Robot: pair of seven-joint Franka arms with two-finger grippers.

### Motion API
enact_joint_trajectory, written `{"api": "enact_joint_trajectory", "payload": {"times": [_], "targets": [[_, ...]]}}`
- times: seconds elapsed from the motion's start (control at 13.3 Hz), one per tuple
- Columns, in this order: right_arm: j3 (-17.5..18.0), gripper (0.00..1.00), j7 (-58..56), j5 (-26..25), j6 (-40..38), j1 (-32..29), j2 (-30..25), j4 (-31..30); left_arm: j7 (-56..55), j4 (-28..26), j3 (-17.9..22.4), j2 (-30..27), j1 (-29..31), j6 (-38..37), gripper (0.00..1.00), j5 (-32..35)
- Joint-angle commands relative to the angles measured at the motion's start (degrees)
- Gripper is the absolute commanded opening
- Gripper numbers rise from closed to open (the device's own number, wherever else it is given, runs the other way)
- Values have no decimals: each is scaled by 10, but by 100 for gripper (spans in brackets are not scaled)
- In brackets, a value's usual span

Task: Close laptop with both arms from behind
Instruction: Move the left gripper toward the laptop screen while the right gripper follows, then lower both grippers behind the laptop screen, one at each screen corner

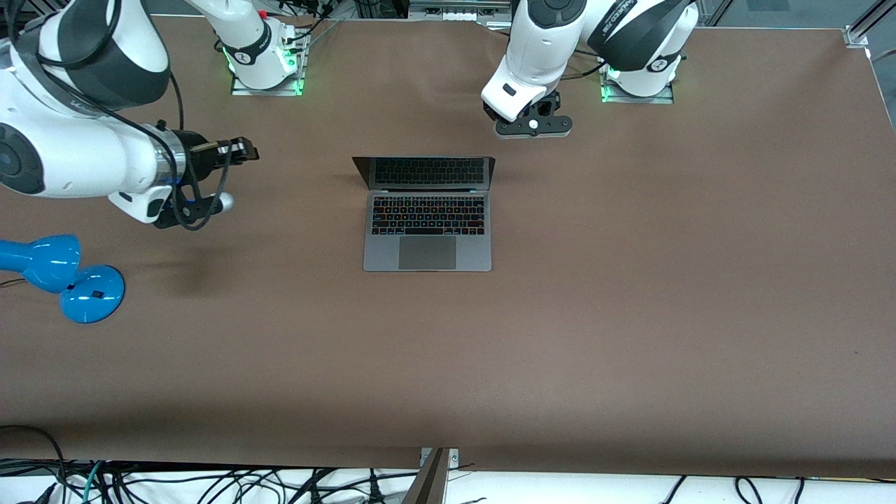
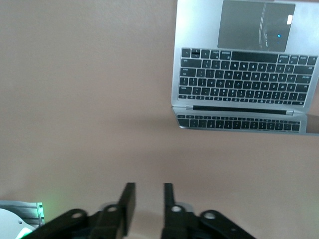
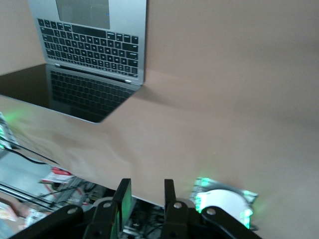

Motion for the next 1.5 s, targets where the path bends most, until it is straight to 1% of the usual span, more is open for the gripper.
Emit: {"api": "enact_joint_trajectory", "payload": {"times": [0.0,0.15,0.3,0.53,0.67,0.82,0.97,1.2,1.35,1.43], "targets": [[-2,24,74,23,-7,34,11,9,-7,-1,-9,14,-6,21,0,-11],[-2,15,118,25,-3,62,19,9,-8,-1,-12,20,-6,29,0,-11],[-2,9,153,53,-3,78,34,9,-13,-1,-12,30,-11,33,0,-11],[-2,7,159,62,-3,95,56,9,-34,-1,-12,56,-18,46,0,-11],[-2,4,160,62,-4,107,71,9,-53,0,-12,72,-21,62,0,-11],[-2,0,178,75,-4,119,87,9,-59,0,-12,85,-28,75,0,-10],[-2,0,208,94,2,136,99,9,-59,0,-12,96,-29,80,0,-4],[-2,0,211,97,17,145,120,9,-59,1,-11,108,-29,92,0,-3],[-2,0,211,109,17,153,130,9,-59,1,-10,122,-29,104,0,-2],[-2,0,211,109,18,155,136,9,-59,3,-9,130,-28,108,0,10]]}}
